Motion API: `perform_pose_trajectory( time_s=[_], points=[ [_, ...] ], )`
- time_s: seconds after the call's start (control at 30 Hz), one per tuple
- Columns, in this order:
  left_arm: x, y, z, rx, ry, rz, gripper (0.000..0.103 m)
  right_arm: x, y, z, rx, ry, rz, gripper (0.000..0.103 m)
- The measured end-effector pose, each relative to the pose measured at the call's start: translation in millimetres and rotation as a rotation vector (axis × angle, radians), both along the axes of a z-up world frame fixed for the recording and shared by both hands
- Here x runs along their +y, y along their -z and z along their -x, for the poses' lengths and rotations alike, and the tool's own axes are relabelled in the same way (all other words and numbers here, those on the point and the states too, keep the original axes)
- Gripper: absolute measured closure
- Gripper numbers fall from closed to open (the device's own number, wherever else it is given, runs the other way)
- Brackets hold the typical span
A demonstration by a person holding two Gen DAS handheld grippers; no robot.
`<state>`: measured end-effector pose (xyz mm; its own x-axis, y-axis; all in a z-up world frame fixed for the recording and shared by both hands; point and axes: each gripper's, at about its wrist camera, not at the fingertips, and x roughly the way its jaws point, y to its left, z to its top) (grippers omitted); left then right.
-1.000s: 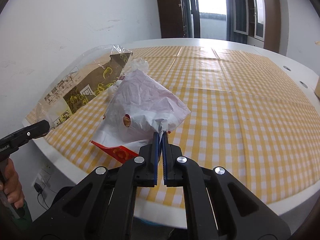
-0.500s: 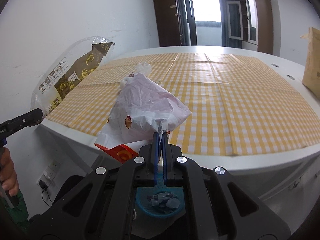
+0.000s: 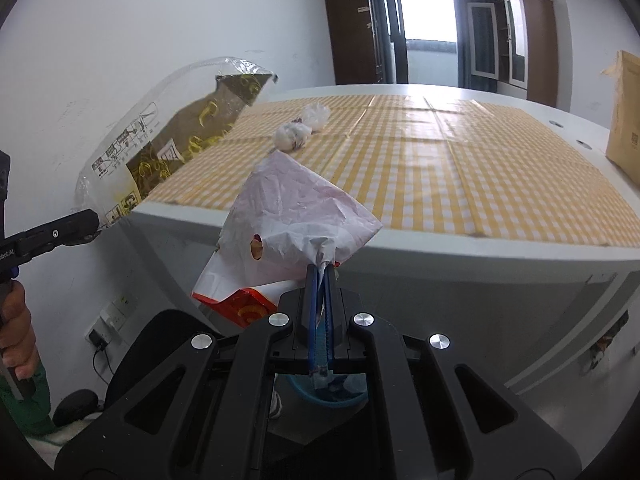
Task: Collect trash
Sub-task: 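Carry the snack wrapper and white bag down over the blue wastebasket with both tools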
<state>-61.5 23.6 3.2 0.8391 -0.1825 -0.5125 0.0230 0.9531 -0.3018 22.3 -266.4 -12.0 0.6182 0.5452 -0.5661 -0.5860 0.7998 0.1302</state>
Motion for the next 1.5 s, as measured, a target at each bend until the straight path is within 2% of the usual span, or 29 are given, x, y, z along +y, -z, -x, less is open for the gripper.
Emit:
perform_pose_trajectory(
  time_s=[0.23, 0.47, 0.97, 1.33, 1.5],
  points=[
    [-12, 27, 3, 0.072, 0.035, -0.017, 0.09, -8, 26, 12, 0.041, -0.013, 0.03, 0.1],
    [-17, 62, -5, 0.155, 0.054, -0.014, 0.09, -3, 65, 18, 0.103, -0.032, 0.078, 0.1],
    [-5, 143, -51, 0.35, 0.022, 0.005, 0.09, 22, 146, -19, 0.251, -0.016, 0.171, 0.1],
    [10, 192, -94, 0.459, -0.051, 0.002, 0.09, 49, 197, -57, 0.333, -0.001, 0.254, 0.1],
    [24, 225, -114, 0.55, -0.082, 0.039, 0.09, 63, 223, -74, 0.366, 0.025, 0.317, 0.1]
  ],
)
